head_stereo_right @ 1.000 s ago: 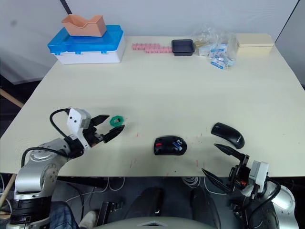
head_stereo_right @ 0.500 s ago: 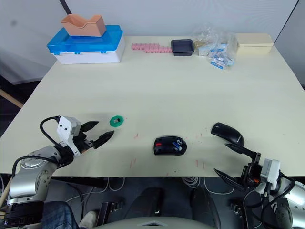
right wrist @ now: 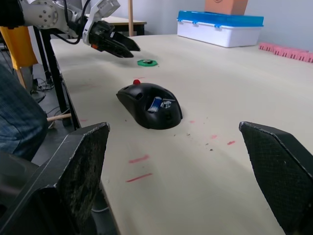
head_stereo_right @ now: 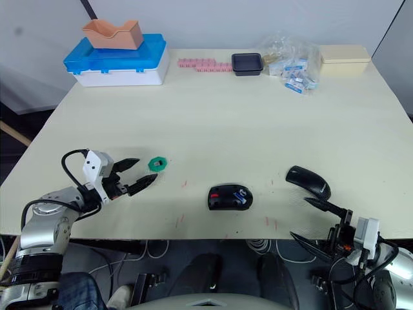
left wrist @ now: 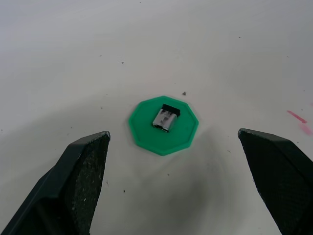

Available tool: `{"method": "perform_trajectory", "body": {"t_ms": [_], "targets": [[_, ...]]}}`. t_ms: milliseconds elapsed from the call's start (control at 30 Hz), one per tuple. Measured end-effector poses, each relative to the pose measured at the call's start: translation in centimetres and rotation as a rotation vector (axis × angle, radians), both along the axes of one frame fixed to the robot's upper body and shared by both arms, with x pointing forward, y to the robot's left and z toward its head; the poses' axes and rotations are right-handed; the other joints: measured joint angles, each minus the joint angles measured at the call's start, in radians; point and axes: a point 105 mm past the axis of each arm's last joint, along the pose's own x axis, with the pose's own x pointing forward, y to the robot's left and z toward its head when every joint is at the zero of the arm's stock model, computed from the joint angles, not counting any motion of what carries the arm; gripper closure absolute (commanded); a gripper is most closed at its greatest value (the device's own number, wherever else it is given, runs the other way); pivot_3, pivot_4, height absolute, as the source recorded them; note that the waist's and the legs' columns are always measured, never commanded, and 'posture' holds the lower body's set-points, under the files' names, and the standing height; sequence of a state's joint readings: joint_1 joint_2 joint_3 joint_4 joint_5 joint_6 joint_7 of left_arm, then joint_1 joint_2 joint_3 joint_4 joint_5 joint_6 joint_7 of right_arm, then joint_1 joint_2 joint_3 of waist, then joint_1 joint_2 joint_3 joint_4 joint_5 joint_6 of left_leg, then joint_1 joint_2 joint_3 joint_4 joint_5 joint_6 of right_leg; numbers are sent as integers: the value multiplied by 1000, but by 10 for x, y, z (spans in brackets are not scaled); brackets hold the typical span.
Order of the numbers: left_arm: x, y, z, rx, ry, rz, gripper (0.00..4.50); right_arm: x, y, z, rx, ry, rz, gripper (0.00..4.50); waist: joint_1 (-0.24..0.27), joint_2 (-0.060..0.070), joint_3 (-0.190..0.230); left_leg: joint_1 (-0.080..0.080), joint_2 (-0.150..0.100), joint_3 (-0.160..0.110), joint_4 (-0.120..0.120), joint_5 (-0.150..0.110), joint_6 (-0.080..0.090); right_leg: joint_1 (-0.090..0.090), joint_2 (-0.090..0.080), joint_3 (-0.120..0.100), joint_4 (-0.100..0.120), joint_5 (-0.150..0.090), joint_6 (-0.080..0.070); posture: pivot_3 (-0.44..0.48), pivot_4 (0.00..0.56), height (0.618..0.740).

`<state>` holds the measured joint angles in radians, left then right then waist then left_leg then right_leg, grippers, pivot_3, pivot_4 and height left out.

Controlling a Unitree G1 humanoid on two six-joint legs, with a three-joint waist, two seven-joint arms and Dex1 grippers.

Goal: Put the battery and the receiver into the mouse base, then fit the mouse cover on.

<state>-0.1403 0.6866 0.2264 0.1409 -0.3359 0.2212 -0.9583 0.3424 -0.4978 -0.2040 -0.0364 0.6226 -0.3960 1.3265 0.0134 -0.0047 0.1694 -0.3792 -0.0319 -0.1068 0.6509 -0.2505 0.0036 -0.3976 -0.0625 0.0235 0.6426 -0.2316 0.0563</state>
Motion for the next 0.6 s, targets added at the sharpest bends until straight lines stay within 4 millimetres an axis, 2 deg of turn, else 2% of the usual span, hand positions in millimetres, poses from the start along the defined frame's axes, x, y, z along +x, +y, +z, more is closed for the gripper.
{"method": "perform_trajectory", "body": {"t_ms": [100, 200, 233, 267, 367, 500, 600], "targets": [[6, 3, 7, 8, -9, -24, 30, 0, 1, -1, 3, 4, -4, 0, -2, 0, 0, 0, 0, 0, 0, 0, 0, 0, 0, 0, 0, 0, 0, 0, 150, 740], [10, 8, 13, 17, -1, -62, 722, 0, 1, -1, 1, 5, -6, 0, -6, 0, 0, 0, 0, 1, 0, 0, 0, 0, 1, 0, 0, 0, 0, 0, 150, 740], [10, 9, 14, 16, 15, -84, 1235, 0, 2, -1, 2, 4, -5, 0, -7, 0, 0, 0, 0, 1, 0, 0, 0, 0, 1, 0, 0, 1, 1, 0, 150, 740], [11, 10, 13, 12, 32, -102, 1438, 0, 3, -1, 2, 3, -3, 0, -9, 0, 0, 0, 0, 1, 0, 0, 0, 0, 1, 0, 0, 2, 4, 0, 150, 740], [13, 13, 13, 2, 56, -134, 1438, 0, 4, -1, 4, 2, -3, 0, -13, 0, 0, 0, 0, 1, 0, 0, 0, 0, 1, 0, 0, 2, 4, 0, 150, 740], [21, 24, 20, 25, -4, -161, 1438, 0, 6, 1, 1, -6, -6, 0, -19, 0, 0, 0, 0, 0, 0, 0, 0, 0, 1, -1, 0, 3, 4, 0, 150, 740], [23, 25, 22, 23, -13, -209, 1438, 0, 6, 0, 0, -4, -10, 0, -24, 0, 0, 0, 0, 0, 0, 0, 0, 0, 1, -1, 0, 3, 4, 0, 150, 740]]}}
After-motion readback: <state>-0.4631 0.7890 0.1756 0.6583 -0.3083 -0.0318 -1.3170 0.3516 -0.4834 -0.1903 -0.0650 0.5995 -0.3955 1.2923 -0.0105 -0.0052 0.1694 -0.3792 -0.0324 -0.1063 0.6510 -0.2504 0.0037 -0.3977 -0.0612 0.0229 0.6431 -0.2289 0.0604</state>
